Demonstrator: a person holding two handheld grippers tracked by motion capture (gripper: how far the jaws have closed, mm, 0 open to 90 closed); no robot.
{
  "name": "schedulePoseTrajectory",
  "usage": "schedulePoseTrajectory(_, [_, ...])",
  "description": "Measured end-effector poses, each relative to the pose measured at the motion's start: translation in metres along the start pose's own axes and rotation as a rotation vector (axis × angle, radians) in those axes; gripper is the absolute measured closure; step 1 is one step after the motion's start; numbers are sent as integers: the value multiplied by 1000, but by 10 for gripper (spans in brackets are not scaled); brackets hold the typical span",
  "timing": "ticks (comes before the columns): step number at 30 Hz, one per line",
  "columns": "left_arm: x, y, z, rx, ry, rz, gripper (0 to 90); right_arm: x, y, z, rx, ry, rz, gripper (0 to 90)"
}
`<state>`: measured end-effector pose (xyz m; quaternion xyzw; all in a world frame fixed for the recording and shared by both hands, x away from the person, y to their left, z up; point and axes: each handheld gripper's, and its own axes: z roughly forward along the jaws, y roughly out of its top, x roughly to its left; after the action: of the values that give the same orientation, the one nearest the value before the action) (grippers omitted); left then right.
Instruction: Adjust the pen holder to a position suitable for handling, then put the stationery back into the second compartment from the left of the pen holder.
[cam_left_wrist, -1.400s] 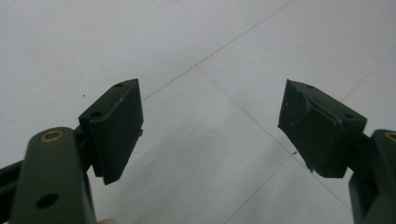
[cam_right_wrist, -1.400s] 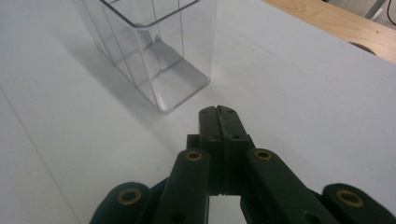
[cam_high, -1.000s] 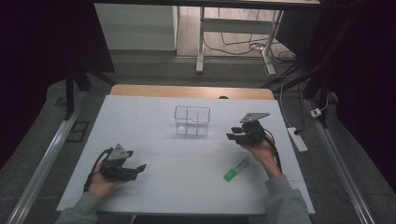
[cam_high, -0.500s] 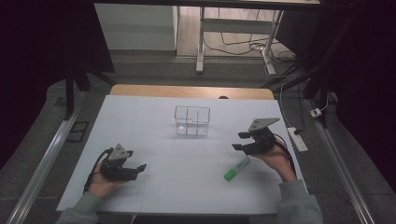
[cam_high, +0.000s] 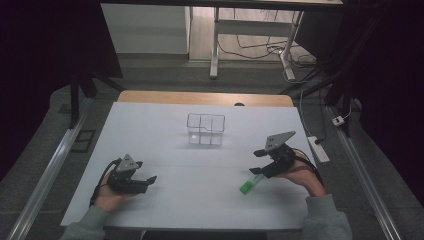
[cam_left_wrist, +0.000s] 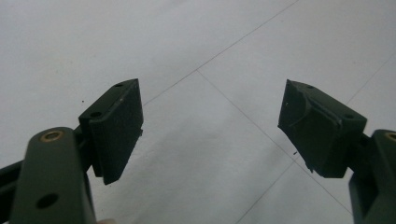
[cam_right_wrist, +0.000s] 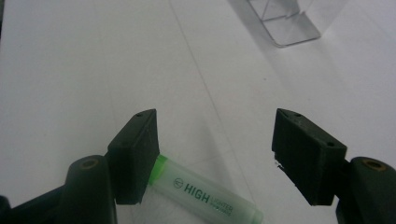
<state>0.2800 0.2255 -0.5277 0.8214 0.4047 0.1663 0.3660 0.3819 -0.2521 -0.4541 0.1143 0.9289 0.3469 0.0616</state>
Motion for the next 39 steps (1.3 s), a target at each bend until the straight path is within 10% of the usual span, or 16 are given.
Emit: schedulePoseTrajectory(39, [-2, 0, -1, 3, -5, 19, 217, 25, 5, 39, 258, 214, -264, 300])
